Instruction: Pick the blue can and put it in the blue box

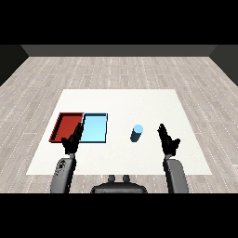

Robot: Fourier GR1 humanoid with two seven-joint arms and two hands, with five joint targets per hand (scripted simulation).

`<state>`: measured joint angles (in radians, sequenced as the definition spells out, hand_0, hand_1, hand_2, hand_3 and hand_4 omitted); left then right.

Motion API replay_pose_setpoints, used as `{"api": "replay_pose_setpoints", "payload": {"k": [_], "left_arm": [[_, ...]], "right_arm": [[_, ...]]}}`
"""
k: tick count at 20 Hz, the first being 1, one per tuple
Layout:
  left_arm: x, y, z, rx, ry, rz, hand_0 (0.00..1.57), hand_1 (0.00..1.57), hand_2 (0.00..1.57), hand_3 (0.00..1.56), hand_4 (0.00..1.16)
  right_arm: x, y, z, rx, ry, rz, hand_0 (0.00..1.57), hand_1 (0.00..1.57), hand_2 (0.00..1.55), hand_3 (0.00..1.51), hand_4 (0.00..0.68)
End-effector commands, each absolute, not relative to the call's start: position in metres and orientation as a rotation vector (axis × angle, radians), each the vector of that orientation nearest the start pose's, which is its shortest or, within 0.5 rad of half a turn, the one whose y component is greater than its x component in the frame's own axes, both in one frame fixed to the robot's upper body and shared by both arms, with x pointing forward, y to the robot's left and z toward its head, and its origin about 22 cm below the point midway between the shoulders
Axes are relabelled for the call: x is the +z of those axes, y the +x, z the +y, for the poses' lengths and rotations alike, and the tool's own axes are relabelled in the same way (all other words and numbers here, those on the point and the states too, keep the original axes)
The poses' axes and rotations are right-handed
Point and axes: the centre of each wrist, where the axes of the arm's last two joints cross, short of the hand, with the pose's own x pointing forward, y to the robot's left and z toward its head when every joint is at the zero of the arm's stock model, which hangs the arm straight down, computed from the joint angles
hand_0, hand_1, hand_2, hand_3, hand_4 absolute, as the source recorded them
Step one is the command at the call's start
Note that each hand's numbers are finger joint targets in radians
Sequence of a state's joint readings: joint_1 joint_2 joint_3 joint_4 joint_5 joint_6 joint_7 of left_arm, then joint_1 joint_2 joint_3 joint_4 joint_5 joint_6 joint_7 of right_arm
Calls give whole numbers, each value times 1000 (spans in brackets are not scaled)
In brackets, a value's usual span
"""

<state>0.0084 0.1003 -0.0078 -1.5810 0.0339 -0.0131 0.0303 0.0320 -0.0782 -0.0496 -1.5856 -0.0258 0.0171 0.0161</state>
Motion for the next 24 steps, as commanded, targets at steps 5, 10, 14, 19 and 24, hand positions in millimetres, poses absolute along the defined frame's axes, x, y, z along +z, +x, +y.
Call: {"api": "replay_pose_setpoints", "payload": {"k": [5,10,14,19,24], "left_arm": [[0,241,247,-111,58,-1549,0,0,0,0,0],[19,239,253,57,-64,-1990,0,0,0,0,0],[10,251,238,54,-96,-2003,0,0,0,0,0],[-5,244,249,58,-89,-2030,0,0,0,0,0],[-3,246,265,74,-91,-2026,0,0,0,0,0]], "right_arm": [[12,261,-281,77,-100,-1585,0,0,0,0,0],[14,262,-260,-6,178,-1859,0,0,0,0,0],[9,270,-293,15,201,-1902,0,0,0,0,0],[25,261,-304,6,189,-1898,0,0,0,0,0],[22,257,-276,-4,186,-1883,0,0,0,0,0]]}}
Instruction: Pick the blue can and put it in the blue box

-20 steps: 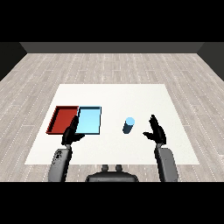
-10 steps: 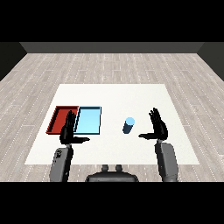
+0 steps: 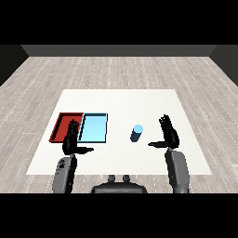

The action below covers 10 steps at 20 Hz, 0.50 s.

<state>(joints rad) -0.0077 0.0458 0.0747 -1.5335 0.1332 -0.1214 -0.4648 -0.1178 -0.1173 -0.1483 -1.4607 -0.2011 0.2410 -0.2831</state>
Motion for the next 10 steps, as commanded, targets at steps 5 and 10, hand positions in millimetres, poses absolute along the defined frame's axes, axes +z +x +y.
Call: {"api": "replay_pose_setpoints", "payload": {"k": [5,10], "left_arm": [[-21,251,236,51,-96,-1993,0,0,0,0,0],[-8,253,229,91,-109,-1997,0,0,0,0,0]], "right_arm": [[12,271,-271,-6,207,-1820,0,0,0,0,0],[-5,287,-264,-43,212,-1777,0,0,0,0,0]]}}
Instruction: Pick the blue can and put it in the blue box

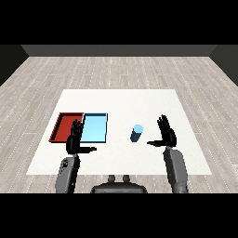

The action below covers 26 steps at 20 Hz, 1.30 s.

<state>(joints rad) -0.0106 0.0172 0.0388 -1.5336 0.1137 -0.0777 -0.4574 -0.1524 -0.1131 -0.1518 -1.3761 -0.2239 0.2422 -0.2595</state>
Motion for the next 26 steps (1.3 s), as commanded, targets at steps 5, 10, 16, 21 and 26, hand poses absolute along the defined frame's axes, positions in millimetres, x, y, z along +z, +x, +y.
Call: {"api": "replay_pose_setpoints", "payload": {"k": [5,10,16,21,26], "left_arm": [[0,243,261,96,-124,-2004,0,0,0,0,0],[8,245,256,92,-103,-2003,0,0,0,0,0],[3,252,244,116,-137,-2023,0,0,0,0,0],[1,229,247,108,-98,-2028,0,0,0,0,0],[-1,238,263,106,-88,-2033,0,0,0,0,0]], "right_arm": [[-10,302,-255,-65,248,-1744,0,0,0,0,0],[-32,300,-277,-116,261,-1712,0,0,0,0,0],[-49,298,-239,-89,217,-1677,0,0,0,0,0],[-51,301,-226,-105,246,-1655,0,0,0,0,0],[-61,303,-244,-85,278,-1638,0,0,0,0,0]]}}
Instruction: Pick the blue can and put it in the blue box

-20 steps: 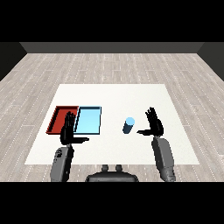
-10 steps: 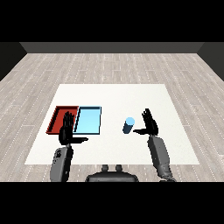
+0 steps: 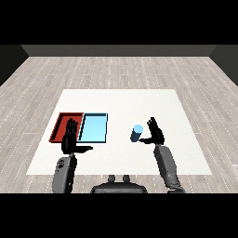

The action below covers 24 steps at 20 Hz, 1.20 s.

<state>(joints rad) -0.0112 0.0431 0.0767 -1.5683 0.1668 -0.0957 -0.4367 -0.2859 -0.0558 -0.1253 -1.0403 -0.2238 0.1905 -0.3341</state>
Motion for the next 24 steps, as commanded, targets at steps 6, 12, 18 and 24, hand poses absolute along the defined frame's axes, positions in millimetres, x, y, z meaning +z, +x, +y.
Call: {"api": "replay_pose_setpoints", "payload": {"k": [6,12,18,24], "left_arm": [[12,238,272,114,-86,-2038,0,0,0,0,0],[-13,227,245,92,-82,-2048,0,0,0,0,0],[0,254,264,106,-72,-2037,0,0,0,0,0],[2,235,257,111,-67,-2025,0,0,0,0,0]], "right_arm": [[-51,313,-227,-91,289,-1612,0,0,0,0,0],[-77,319,-214,-114,298,-1605,0,0,0,0,0],[-69,320,-221,-82,311,-1623,0,0,0,0,0],[-72,321,-211,-84,340,-1627,0,0,0,0,0]]}}
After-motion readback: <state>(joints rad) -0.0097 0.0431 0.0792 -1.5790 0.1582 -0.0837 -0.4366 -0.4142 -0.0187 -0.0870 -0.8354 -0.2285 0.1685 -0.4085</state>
